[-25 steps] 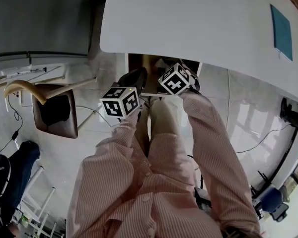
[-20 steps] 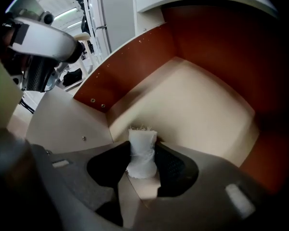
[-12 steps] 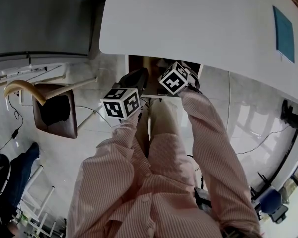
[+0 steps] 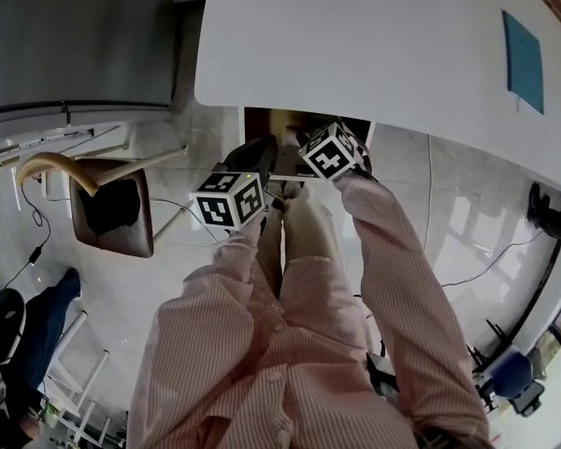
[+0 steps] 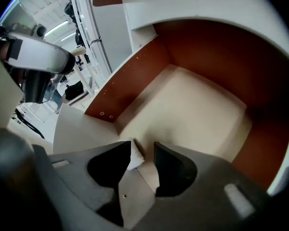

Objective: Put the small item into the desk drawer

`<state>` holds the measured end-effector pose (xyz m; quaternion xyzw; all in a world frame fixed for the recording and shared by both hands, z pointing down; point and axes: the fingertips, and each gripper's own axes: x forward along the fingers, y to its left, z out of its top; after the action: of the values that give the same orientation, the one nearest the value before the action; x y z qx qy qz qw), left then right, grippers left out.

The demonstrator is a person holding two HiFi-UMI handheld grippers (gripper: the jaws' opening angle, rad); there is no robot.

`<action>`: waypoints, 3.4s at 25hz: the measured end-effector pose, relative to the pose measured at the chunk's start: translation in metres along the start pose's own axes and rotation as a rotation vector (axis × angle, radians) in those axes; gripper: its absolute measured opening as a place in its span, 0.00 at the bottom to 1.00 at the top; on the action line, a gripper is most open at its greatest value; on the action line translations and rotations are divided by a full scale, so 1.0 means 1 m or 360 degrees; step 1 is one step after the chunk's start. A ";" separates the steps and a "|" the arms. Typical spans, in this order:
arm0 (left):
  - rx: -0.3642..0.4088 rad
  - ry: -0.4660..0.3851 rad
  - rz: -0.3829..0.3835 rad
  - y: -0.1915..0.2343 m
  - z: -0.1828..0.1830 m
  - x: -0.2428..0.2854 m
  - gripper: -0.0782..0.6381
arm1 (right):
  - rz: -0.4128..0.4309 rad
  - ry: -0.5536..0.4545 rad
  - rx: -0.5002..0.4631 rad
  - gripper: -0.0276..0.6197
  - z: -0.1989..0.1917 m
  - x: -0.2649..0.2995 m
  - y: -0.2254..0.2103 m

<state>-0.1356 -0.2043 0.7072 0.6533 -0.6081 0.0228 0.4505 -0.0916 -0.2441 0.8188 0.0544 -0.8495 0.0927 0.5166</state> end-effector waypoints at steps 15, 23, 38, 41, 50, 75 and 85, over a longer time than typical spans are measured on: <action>0.0083 -0.0034 -0.0040 -0.031 0.026 -0.053 0.11 | -0.0103 -0.0215 0.0176 0.05 0.026 -0.087 0.023; 0.0189 -0.0064 -0.0126 -0.062 0.046 -0.084 0.11 | -0.0133 -0.0422 0.0354 0.05 0.045 -0.153 0.033; 0.0499 -0.0235 -0.0275 -0.124 0.108 -0.128 0.11 | -0.0075 -0.1025 0.0625 0.05 0.105 -0.274 0.041; 0.0542 -0.0283 -0.0286 -0.128 0.119 -0.136 0.11 | -0.0068 -0.1138 0.0631 0.05 0.117 -0.296 0.041; 0.0596 -0.0481 -0.0229 -0.134 0.162 -0.166 0.11 | -0.0154 -0.1429 0.0659 0.05 0.142 -0.368 0.023; 0.0691 -0.0849 -0.0022 -0.116 0.245 -0.215 0.11 | -0.0471 -0.1712 0.0585 0.05 0.164 -0.453 -0.028; 0.0719 -0.0843 -0.0012 -0.117 0.247 -0.216 0.11 | -0.0517 -0.1717 0.0607 0.05 0.160 -0.456 -0.035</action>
<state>-0.2246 -0.2070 0.3705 0.7220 -0.6810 -0.0152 0.1211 -0.0140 -0.3142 0.3452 0.3151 -0.9411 0.1228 0.0005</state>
